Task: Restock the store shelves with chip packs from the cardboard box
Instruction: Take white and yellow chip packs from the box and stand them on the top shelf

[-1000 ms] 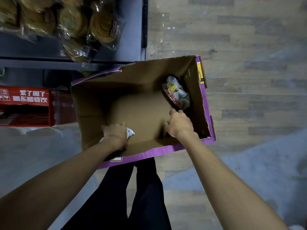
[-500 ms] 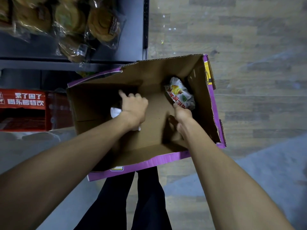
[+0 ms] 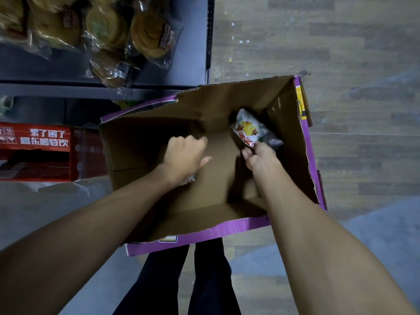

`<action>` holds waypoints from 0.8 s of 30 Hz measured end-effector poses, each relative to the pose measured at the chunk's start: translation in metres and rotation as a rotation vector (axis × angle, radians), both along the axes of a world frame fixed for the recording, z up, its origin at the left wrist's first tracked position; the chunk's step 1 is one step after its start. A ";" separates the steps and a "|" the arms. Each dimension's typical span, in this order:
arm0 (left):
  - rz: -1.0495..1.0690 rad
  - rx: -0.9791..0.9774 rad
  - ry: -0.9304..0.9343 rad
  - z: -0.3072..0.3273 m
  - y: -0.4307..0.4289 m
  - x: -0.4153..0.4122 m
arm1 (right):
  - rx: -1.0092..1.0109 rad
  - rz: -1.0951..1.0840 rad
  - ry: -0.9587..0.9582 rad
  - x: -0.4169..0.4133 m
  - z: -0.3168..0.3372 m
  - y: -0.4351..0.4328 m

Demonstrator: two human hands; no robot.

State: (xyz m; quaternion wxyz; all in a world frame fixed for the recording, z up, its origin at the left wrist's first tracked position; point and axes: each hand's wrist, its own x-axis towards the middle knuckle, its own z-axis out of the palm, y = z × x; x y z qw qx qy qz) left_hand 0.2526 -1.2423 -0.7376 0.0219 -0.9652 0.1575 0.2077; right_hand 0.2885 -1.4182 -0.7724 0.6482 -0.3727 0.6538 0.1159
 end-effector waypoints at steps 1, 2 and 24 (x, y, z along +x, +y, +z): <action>0.014 -0.025 0.033 -0.001 -0.001 0.003 | -0.110 0.170 0.009 -0.003 0.003 0.002; 0.025 -0.051 0.069 -0.001 -0.002 0.006 | -0.261 0.396 0.033 -0.008 0.009 0.003; 0.095 -0.050 -0.119 0.006 0.032 -0.030 | -0.942 1.784 -0.112 -0.043 0.000 -0.006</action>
